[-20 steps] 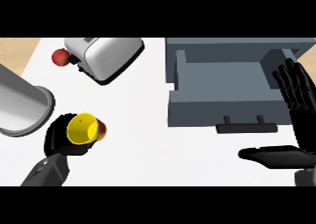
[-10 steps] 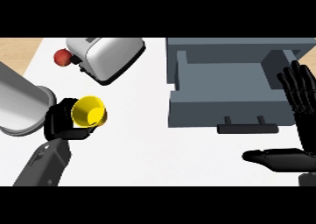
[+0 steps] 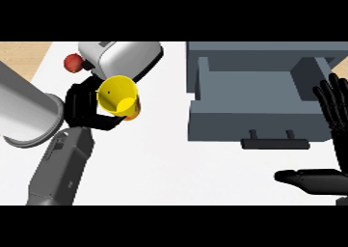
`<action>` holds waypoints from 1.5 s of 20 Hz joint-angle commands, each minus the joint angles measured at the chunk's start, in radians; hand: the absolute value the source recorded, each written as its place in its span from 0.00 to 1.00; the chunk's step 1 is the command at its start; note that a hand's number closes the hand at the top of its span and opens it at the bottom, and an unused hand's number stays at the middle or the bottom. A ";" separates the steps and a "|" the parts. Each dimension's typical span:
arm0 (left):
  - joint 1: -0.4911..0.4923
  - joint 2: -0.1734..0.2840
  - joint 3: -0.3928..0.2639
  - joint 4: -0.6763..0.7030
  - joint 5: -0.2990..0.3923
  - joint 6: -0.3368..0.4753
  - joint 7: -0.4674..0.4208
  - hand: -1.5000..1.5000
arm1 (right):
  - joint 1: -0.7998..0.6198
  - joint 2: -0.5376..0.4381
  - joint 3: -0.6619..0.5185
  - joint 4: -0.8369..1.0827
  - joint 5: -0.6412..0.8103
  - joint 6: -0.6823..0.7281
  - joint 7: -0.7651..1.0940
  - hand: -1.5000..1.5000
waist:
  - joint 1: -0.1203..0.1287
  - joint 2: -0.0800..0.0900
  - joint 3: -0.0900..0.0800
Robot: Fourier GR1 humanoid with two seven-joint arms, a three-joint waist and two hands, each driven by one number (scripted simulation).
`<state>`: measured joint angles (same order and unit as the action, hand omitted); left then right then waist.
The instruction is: Pick up the cup, place it into the drawer and close the drawer
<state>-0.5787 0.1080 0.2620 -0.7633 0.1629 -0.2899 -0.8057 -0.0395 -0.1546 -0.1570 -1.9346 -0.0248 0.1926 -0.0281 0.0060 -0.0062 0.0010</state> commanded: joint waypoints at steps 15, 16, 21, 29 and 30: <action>-0.386 -0.108 -0.258 -0.233 -0.021 0.391 0.501 1.00 | -0.013 -0.004 -0.014 0.031 -0.012 0.018 -0.031 0.00 | -0.019 0.006 -0.001; -0.372 -0.108 -0.279 -0.215 -0.005 0.404 0.474 1.00 | -0.016 -0.016 -0.036 0.033 -0.023 0.021 -0.025 0.00 | -0.019 0.006 -0.001; -0.520 -0.108 -0.316 -0.043 0.082 0.487 0.505 1.00 | -0.041 -0.032 -0.041 0.048 -0.041 0.042 -0.016 0.00 | -0.031 0.010 -0.001; -0.650 -0.108 -0.450 0.161 0.236 0.589 0.488 1.00 | -0.051 -0.022 -0.047 0.074 -0.031 0.032 -0.043 0.00 | -0.048 0.014 0.000; -0.643 -0.108 -0.445 0.208 0.242 0.574 0.432 1.00 | -0.070 -0.056 -0.063 0.073 -0.067 0.065 -0.015 0.00 | -0.051 0.016 0.000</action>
<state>-1.1951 0.0002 -0.1317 -0.6530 0.3465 0.2672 -0.3277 -0.0855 -0.1865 -0.1978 -1.8907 -0.0639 0.2330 -0.0386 -0.0388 0.0069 0.0007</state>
